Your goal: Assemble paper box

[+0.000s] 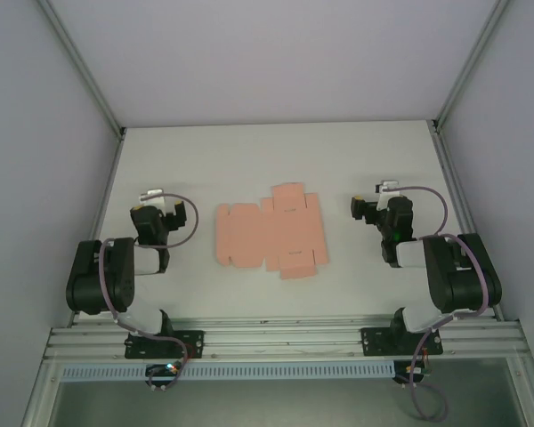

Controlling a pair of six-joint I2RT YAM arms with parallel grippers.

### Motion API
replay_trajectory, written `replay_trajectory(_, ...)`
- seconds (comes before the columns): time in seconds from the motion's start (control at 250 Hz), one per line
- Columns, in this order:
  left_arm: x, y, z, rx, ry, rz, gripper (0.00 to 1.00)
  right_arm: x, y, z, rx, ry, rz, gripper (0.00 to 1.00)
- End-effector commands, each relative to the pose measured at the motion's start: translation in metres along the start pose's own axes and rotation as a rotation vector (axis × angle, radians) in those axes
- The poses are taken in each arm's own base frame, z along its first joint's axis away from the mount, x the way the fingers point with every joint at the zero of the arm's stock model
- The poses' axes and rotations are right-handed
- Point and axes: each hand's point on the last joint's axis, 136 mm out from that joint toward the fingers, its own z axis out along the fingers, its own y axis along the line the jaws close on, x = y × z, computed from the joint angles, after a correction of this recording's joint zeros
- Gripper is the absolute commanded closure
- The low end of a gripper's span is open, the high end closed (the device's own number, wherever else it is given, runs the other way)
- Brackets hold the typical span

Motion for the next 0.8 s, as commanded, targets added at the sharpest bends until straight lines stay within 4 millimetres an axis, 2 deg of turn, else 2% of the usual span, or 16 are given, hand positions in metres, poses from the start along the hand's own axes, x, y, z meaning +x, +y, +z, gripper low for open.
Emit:
replay_trajectory(0.0, -0.014, -0.0036, 0.0026, 0.018, -0.04, 0.017, 0.0, -0.014, 0.0027, 0.0013, -0.013, -0.044, 0.002, 0.0)
replay_trajectory(0.192, -0.0139, -0.0039, 0.0032, 0.026, -0.037, 0.013, 0.0, -0.0141, 0.0031, 0.0012, -0.015, -0.044, 0.003, 0.0)
replay_trajectory(0.264, -0.0129, -0.0108, 0.0039, 0.073, -0.027, 0.018, 0.0, -0.0139, 0.0027, 0.002, -0.015, -0.041, 0.005, 0.0)
replay_trajectory(0.795, -0.013, -0.0097, 0.004, 0.08, -0.027, 0.015, 0.0, -0.0141, 0.0022, 0.0015, -0.017, -0.043, 0.009, 0.0)
